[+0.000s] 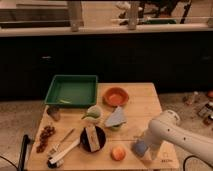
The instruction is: Wipe red bowl with sponge
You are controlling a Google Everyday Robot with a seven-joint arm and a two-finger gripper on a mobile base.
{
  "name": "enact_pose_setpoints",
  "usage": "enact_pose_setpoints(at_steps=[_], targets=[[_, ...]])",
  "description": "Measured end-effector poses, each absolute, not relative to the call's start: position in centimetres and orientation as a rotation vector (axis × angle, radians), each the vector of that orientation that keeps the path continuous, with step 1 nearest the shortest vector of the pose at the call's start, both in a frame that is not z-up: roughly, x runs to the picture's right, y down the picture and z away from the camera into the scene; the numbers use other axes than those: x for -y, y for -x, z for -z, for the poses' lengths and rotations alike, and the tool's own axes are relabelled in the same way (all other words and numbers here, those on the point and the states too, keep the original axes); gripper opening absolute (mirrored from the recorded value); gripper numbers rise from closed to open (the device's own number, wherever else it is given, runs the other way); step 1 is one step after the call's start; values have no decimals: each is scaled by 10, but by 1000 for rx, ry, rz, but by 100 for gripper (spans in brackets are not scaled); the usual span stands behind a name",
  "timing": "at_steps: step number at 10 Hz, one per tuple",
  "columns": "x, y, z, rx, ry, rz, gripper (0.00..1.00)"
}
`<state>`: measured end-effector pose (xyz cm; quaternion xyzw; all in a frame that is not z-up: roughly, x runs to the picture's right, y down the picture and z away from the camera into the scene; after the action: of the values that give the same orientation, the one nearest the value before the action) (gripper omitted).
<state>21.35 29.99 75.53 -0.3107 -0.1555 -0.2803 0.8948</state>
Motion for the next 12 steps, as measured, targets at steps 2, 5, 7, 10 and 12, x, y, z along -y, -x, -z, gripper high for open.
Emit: enact_pose_setpoints(at_steps=[2,5,7,10,12], targets=[[-296,-212,-760,340,644,578,80],[-300,-215,-768,401,667,554,80],[-305,-217,-773,440,688,539,80],[-306,-215,-777,458,702,537,64],[-307,-219,-776,460,711,538,43]])
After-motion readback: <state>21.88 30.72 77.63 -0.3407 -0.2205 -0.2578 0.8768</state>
